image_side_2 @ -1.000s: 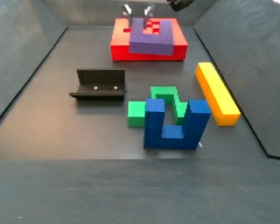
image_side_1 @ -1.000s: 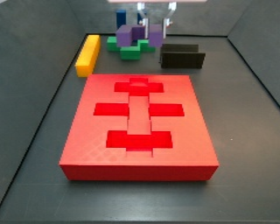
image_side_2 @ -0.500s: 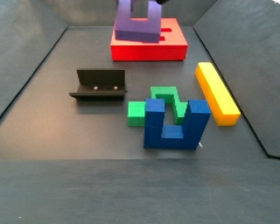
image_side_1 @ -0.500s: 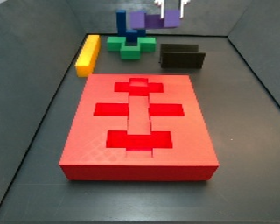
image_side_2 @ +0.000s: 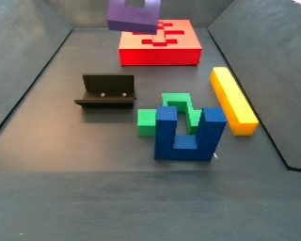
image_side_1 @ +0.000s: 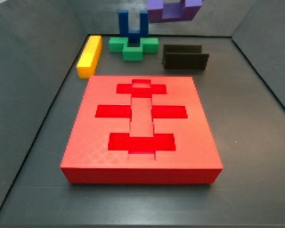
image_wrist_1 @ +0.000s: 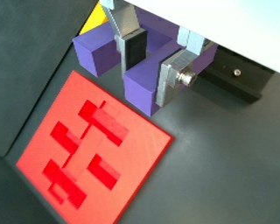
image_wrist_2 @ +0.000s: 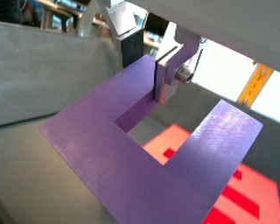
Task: Pick up the purple object. Move up. Place the purple object on the fixture. Regrasp the purple object. Move to above the board. Insert the purple object.
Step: Place the purple object on the fixture.
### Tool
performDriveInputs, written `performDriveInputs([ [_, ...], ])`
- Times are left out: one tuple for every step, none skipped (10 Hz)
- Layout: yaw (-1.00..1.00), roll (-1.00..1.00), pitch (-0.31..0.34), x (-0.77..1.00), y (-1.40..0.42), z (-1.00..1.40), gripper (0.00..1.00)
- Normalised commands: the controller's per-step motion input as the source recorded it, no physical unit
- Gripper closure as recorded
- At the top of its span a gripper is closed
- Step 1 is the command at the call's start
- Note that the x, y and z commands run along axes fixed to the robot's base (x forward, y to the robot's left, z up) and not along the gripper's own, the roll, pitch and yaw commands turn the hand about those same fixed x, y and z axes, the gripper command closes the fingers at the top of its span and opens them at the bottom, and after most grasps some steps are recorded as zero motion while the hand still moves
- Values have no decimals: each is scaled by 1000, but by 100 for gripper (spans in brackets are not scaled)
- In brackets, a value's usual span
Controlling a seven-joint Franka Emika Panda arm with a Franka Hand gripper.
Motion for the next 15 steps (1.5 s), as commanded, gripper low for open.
performDriveInputs([
  [-74,-583,0,326,97,246,100],
  [-57,-591,0,380,114,209,100],
  [-49,-543,0,426,149,123,100],
  [-40,-563,0,463,191,109,100],
  [-40,-571,14,486,229,77,100],
  [-37,-566,40,526,297,0,100],
  [-17,-497,123,569,349,0,100],
  [-34,-337,117,529,294,-80,100],
  [-23,-294,146,546,314,-111,100],
  [-6,-254,157,531,311,-66,100],
  [0,-183,186,537,314,-20,100],
  [0,-49,203,526,320,-31,100],
  [-11,0,217,500,306,-60,100],
  [-31,0,197,431,289,-106,100],
  [-14,0,134,340,311,-254,100],
])
